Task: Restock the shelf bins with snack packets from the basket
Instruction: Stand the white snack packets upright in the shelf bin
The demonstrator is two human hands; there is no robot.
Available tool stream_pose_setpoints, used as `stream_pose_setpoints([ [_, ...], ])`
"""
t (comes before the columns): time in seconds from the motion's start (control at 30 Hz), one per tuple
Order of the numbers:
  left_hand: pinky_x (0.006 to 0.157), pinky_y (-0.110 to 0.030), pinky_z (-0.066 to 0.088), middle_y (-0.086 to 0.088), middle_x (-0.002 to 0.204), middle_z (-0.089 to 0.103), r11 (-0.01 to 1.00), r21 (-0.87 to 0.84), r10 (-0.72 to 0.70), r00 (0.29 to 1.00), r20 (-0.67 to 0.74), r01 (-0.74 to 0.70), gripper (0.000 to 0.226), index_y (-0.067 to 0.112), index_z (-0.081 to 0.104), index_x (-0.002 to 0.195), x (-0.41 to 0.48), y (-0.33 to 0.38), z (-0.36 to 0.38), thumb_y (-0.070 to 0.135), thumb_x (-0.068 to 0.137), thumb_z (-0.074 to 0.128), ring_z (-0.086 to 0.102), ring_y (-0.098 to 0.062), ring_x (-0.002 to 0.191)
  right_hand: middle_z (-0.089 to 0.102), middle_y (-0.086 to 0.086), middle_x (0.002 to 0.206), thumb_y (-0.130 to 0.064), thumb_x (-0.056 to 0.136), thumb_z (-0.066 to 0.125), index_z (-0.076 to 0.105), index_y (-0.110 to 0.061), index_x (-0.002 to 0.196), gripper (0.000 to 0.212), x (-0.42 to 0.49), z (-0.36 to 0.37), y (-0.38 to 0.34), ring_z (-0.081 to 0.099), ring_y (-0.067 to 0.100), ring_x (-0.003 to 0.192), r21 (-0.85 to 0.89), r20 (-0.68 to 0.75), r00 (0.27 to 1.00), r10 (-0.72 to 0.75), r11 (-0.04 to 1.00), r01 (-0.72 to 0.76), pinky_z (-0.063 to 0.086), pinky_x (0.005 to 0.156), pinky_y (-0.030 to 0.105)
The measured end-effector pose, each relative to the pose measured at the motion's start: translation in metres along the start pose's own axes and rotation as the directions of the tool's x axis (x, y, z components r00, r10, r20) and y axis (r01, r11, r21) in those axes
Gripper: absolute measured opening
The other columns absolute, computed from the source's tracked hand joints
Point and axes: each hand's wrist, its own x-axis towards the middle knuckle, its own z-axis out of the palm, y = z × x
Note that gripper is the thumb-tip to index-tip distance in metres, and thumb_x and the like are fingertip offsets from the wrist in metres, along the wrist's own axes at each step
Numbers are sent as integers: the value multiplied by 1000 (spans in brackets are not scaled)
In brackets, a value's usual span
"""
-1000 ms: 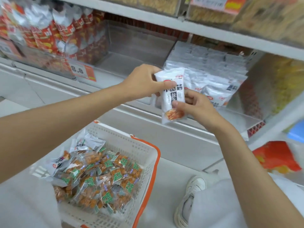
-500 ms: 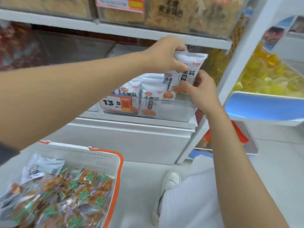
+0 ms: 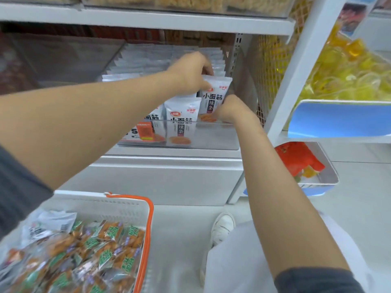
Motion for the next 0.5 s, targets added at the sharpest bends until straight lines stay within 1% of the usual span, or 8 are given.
stream_pose_setpoints([
  [0.07,87,-29,48,-3,107,66,1000,-7,-11,999,-44,10,24,14,69,106,-1,-3,1,9,83,66,61,-19,100,65,7,95,-24,83,76,61,-4,104,33,2,2,-1,62,26,81,-53,39,999,17,999,-15,44,65,29],
  [0.1,88,-32,51,-2,102,66,1000,-5,-25,998,-63,25,23,15,70,102,-1,-4,1,7,83,62,61,-19,98,62,8,94,-22,85,74,60,-3,104,30,3,2,-2,58,26,80,-60,30,999,19,998,-17,42,64,28],
  [0.2,85,-34,53,4,90,64,998,-28,-66,993,-100,63,18,19,73,95,-5,-8,3,11,84,62,61,-16,90,64,16,106,-14,89,64,56,-7,98,15,9,5,0,56,25,84,-54,-50,999,-1,999,-1,39,64,28],
  [0.27,86,-32,52,4,91,64,996,-66,-72,989,-127,64,19,17,73,98,-8,-9,3,13,84,61,62,-15,91,65,16,115,-13,90,63,58,-6,102,15,9,6,0,60,27,90,-57,-78,997,3,998,-7,40,69,29],
  [0.33,86,-28,51,1,96,67,994,-94,-72,987,-146,59,23,14,72,102,-11,-9,3,12,84,60,63,-15,94,65,15,118,-12,89,62,62,-4,112,24,9,7,1,63,29,100,-52,-84,996,26,998,-31,41,71,29],
  [0.37,85,-27,51,0,98,69,993,-102,-73,987,-146,58,22,13,73,102,-12,-9,3,12,84,59,63,-14,93,65,14,118,-11,89,61,62,-4,114,25,9,7,0,64,30,102,-53,-86,996,34,998,-38,41,72,29],
  [0.43,82,-29,53,0,98,73,993,-101,-76,988,-134,62,21,11,76,96,-13,-8,2,15,88,57,65,-14,90,65,15,118,-12,90,60,63,-5,110,22,8,7,0,64,29,101,-62,-89,995,37,997,-43,41,72,29],
  [0.5,77,-34,55,-3,92,74,994,-84,-75,992,-101,67,24,9,75,90,-12,-10,4,19,90,54,63,-17,79,65,15,118,-15,92,60,62,-5,110,21,7,8,-1,63,30,102,-63,-86,996,36,997,-41,40,72,29],
])
